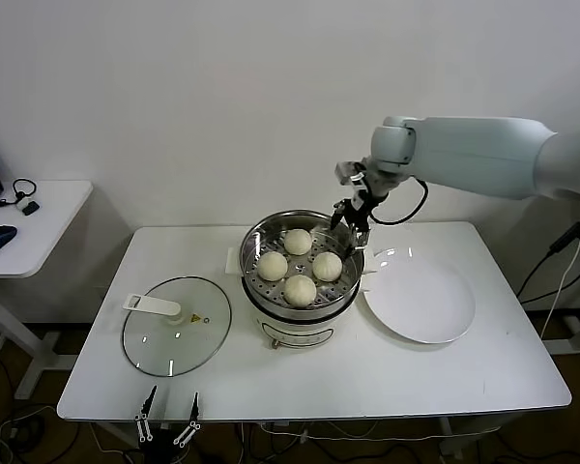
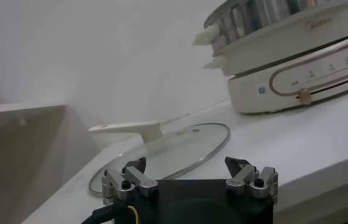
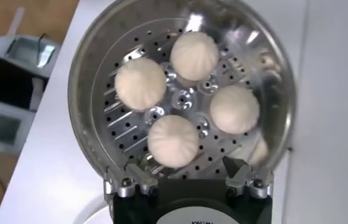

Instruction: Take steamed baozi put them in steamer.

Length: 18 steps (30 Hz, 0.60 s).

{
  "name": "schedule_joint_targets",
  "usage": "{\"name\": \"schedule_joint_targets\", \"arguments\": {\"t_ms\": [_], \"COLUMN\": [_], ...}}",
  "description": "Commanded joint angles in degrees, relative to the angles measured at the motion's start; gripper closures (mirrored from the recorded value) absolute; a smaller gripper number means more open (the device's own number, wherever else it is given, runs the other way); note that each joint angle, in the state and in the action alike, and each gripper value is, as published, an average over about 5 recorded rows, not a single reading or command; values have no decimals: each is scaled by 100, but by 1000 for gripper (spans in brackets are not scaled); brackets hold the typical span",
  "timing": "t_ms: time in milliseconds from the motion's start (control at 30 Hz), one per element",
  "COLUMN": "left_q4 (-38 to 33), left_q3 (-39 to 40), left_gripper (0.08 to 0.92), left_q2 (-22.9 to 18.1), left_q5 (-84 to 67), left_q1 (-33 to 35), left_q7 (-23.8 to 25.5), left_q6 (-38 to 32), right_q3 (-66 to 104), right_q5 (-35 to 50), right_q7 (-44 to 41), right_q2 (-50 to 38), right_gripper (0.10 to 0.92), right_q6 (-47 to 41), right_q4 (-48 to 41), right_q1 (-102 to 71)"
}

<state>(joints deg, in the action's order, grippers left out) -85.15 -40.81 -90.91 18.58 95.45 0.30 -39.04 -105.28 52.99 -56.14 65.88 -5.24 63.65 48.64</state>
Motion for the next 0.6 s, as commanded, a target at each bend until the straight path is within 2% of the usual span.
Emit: {"name": "schedule_joint_targets", "arguments": {"t_ms": [33, 267, 433, 600], "left_q4": [-89, -146, -162, -139], "left_q3": [11, 59, 85, 81], "left_gripper": [177, 177, 177, 177], "left_q2": [25, 26, 6, -8], "left_q5": [-14, 6, 21, 13], "left_q1": [6, -28, -36, -78], "left_q7": [0, 2, 1, -7], "left_q6": [38, 134, 165, 165], "right_q3": [795, 2680, 5149, 6807], "right_q5": [244, 9, -15, -202], "right_q7": [1577, 3683, 4621, 5663], "right_q2": [-1745, -3363, -4425, -5118], "right_gripper": [203, 203, 203, 203], "right_q6": [-174, -429, -708, -258], "right_q4": [1129, 2340, 3339, 4194], "right_q1": [289, -922, -2997, -5005]}}
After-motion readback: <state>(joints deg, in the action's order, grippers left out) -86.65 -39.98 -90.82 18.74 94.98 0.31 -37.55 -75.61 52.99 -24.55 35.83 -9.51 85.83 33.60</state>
